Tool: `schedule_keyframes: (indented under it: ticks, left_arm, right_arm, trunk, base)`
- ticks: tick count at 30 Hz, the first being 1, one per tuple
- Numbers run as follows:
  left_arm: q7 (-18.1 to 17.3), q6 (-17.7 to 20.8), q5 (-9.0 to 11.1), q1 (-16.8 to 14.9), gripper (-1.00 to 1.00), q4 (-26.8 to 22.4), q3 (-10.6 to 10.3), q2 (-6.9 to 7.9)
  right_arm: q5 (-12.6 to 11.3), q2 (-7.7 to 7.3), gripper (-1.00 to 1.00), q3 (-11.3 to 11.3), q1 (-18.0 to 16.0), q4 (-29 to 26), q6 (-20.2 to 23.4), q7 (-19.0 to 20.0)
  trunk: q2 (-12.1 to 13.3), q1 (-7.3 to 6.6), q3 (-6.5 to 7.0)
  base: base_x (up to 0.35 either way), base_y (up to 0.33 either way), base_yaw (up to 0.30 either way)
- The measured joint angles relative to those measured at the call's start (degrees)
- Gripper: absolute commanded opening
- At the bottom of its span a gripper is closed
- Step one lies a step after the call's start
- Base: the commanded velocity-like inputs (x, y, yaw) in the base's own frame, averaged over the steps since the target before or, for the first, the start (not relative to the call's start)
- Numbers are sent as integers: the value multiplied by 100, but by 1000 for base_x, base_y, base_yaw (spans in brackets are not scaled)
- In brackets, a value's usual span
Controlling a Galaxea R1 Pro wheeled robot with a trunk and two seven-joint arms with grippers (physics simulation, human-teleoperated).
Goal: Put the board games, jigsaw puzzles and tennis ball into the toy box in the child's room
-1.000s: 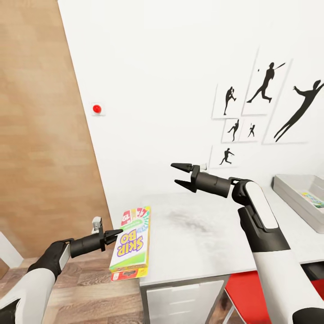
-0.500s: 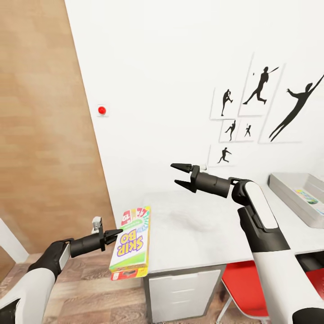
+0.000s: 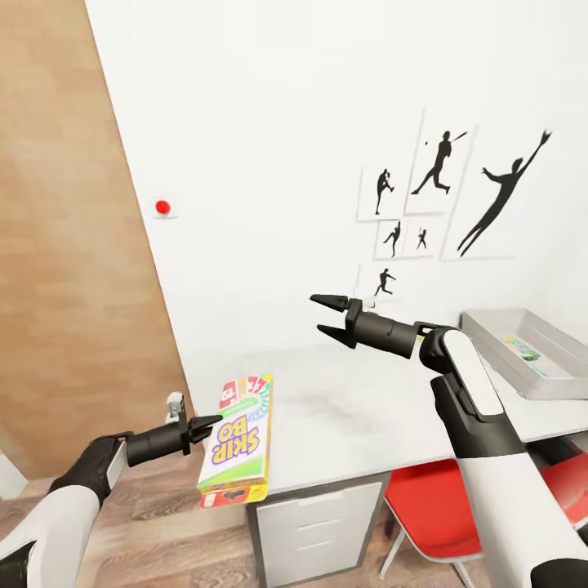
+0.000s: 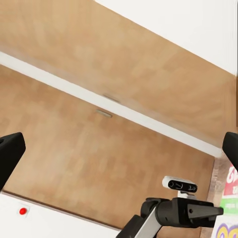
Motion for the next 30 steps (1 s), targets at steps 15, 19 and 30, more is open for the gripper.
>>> schedule_keyframes:
  ticks: [15,19,30]
  left_arm:
    - [3,-3,-7,-1,-100,0,-3,1]
    - [1,-3,-9,-1,-100,0,-10,4]
    - [8,0,-1,-4,-100,0,-8,22]
  right_arm:
    - [2,-7,100,-8,0,41,-1,0]
    - [3,-5,100,-4,0,69,-5,0]
    - [15,-8,100,-9,8,147,-8,0]
  trunk:
    - [565,-308,329]
    - [565,-308,349]
    - [565,-308,405]
  base:
    - [0,0,-244]
    - [0,0,-244]
    - [0,0,-244]
